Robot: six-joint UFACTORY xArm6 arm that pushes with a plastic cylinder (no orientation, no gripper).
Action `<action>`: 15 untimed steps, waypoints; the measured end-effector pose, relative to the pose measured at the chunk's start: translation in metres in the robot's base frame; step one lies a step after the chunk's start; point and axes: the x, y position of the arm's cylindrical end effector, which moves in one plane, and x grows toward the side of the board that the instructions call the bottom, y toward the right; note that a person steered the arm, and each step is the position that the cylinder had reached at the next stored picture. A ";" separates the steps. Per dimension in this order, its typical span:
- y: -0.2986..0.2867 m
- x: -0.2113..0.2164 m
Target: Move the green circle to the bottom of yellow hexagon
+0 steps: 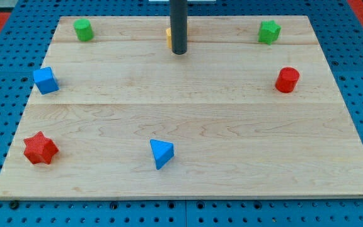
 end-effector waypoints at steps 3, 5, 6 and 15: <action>-0.118 -0.093; -0.216 -0.112; -0.225 -0.092; 0.020 0.028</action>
